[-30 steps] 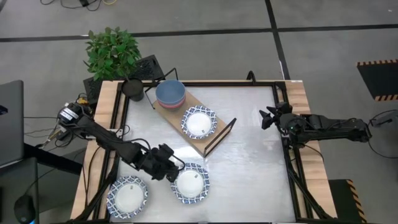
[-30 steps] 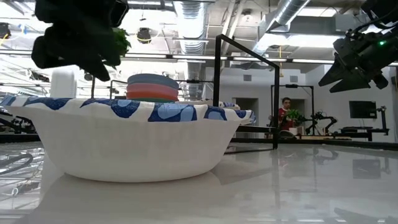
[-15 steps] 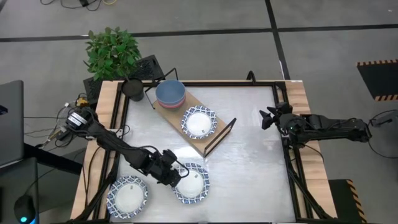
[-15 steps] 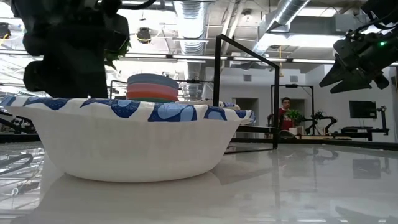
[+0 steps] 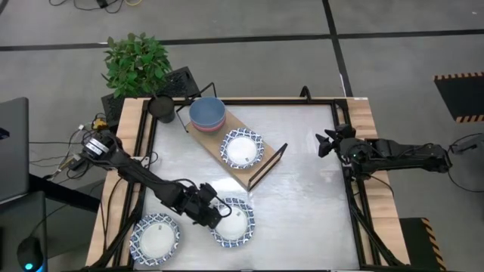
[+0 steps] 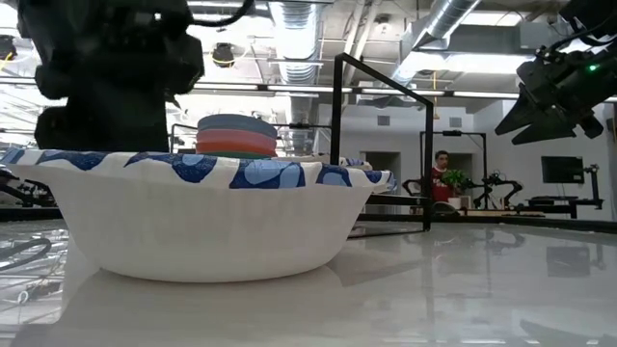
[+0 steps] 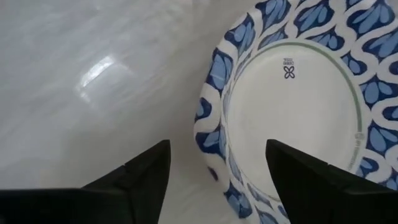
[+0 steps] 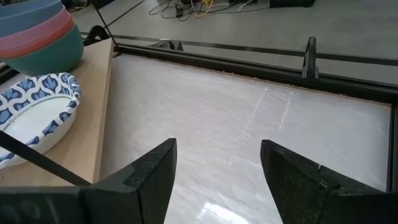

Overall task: Place and stack bowls onto a shelf
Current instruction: Stack the bottom right patterned blue bowl on the patterned blue bowl on the shelf

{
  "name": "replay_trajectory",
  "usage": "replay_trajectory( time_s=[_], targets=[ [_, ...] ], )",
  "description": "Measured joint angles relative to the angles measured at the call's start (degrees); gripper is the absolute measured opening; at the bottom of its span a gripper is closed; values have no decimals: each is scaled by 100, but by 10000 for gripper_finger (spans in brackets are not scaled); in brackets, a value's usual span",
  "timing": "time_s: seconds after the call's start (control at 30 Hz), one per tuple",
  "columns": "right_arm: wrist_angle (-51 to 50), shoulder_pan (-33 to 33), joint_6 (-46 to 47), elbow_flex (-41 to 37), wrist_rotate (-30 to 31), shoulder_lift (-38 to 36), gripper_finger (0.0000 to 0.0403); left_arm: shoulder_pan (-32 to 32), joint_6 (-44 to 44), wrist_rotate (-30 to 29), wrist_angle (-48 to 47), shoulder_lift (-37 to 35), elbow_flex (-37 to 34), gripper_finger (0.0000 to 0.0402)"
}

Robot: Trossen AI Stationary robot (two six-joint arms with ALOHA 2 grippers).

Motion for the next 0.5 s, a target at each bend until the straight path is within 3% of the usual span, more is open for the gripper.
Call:
replay_trajectory(
  time_s=[0.27,0.5],
  targets=[
    [2,-1,0,0,0,-2,260,34,-246,214,-30,208,0,223],
    [2,-1,-2,0,0,-2,260,48,-457,189,-28,208,0,125]
  ],
)
